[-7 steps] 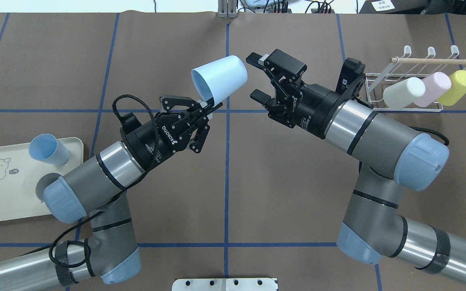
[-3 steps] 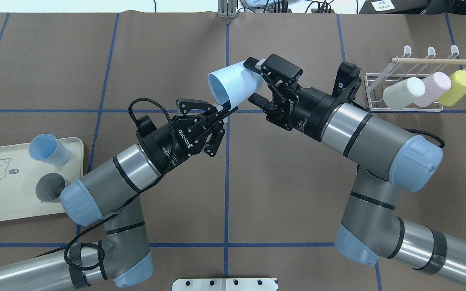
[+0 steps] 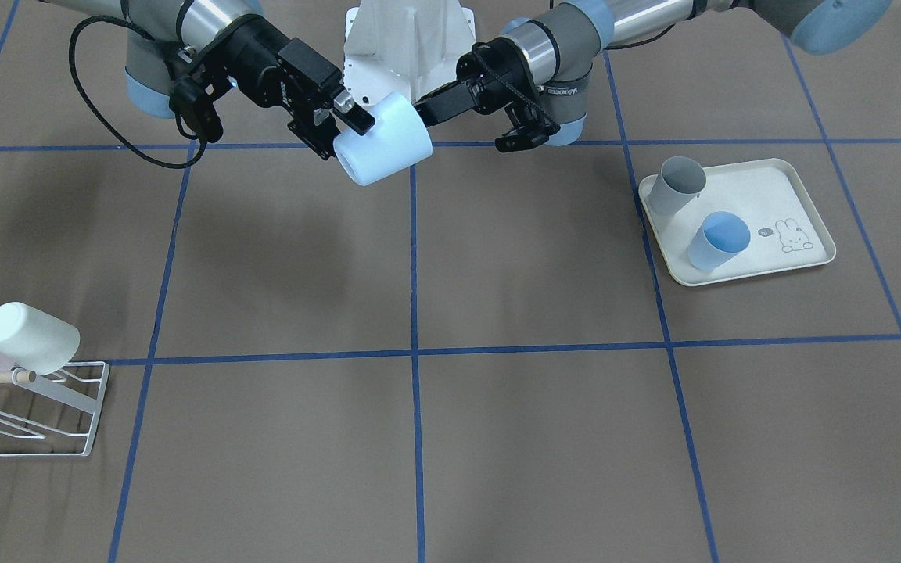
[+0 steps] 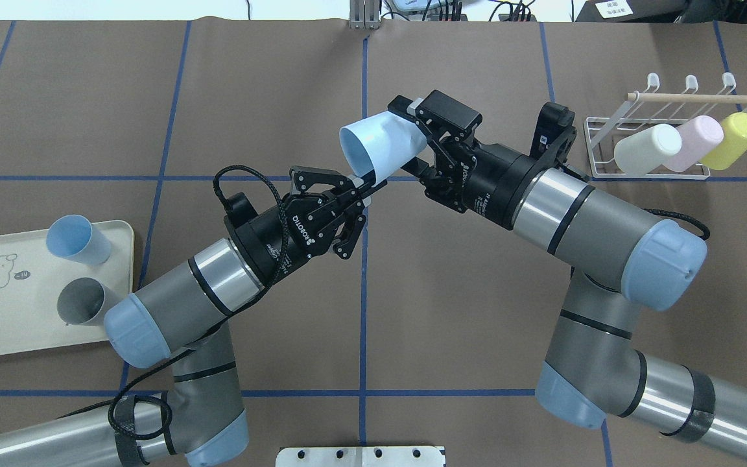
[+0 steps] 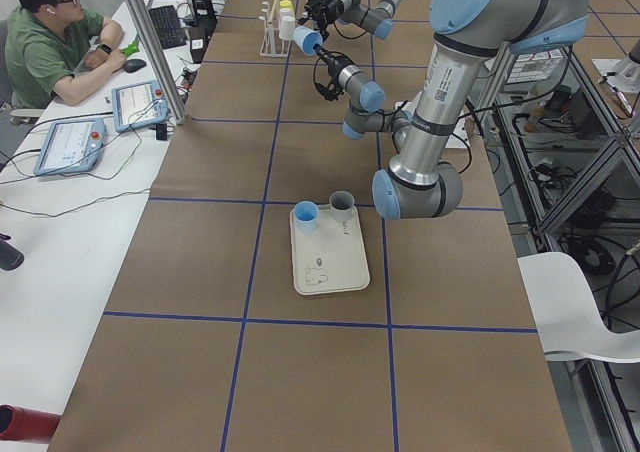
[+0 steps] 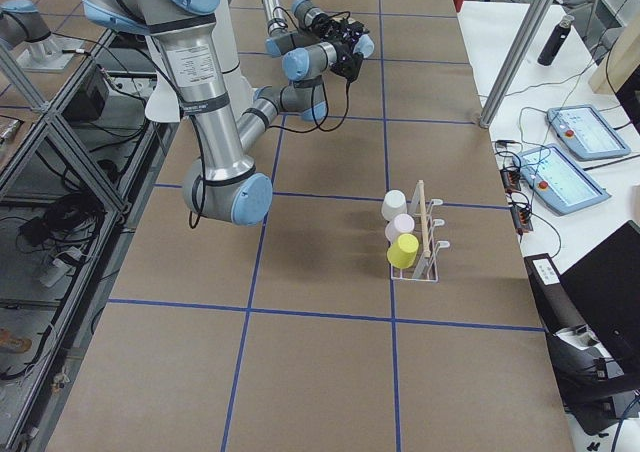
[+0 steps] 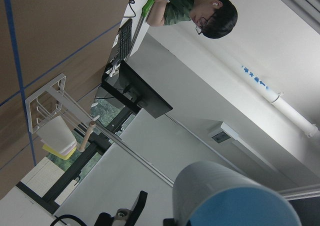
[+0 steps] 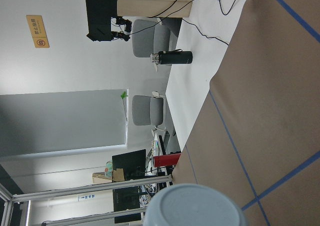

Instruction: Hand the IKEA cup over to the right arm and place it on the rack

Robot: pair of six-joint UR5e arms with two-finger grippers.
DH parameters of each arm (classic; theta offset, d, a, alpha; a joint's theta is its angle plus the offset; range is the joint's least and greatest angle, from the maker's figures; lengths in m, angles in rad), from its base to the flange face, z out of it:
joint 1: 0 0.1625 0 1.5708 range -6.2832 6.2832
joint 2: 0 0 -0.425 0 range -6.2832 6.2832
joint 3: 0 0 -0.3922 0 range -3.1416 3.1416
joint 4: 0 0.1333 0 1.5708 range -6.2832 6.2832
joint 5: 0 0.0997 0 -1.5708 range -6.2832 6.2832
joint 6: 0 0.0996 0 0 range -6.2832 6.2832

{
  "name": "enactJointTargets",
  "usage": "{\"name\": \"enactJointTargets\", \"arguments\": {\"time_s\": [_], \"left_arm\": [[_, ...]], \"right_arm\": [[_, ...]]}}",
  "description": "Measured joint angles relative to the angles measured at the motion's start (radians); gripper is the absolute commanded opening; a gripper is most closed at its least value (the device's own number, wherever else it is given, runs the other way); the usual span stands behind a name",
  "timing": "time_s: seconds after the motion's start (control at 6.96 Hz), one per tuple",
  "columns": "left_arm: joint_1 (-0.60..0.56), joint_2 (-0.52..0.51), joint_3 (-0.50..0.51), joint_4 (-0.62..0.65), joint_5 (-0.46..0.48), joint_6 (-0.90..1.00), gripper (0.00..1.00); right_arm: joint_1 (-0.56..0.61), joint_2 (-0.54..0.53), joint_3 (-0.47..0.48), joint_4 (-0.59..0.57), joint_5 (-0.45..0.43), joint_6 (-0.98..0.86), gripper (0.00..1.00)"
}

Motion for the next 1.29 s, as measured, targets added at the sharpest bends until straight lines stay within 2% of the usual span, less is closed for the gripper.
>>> {"name": "enactJointTargets", "arguments": {"time_s": [0.14,0.29,0.43,0.57,0.72,1.29], "left_arm": [[0.007,-0.003,0.001,-0.001,0.006,0.001,0.0],[0.012,-0.005,0.002,-0.001,0.009,0.002,0.0],[0.014,-0.006,0.002,-0.002,0.01,0.002,0.0],[0.013,-0.006,0.002,-0.002,0.01,0.003,0.61],[0.015,-0.005,0.001,-0.002,0.007,0.006,1.0],[0.006,-0.001,-0.006,-0.008,0.002,0.079,1.0]], "right_arm": [[0.001,0.0,0.0,0.0,0.0,0.0,0.93],[0.002,0.0,-0.002,0.0,-0.001,0.001,0.18],[0.002,0.0,-0.005,0.0,0.0,0.001,0.0],[0.002,-0.001,-0.009,-0.001,0.0,0.001,0.0],[0.003,-0.001,-0.01,-0.001,-0.001,-0.001,0.0],[0.04,-0.01,-0.009,-0.009,-0.001,-0.025,0.0]]}}
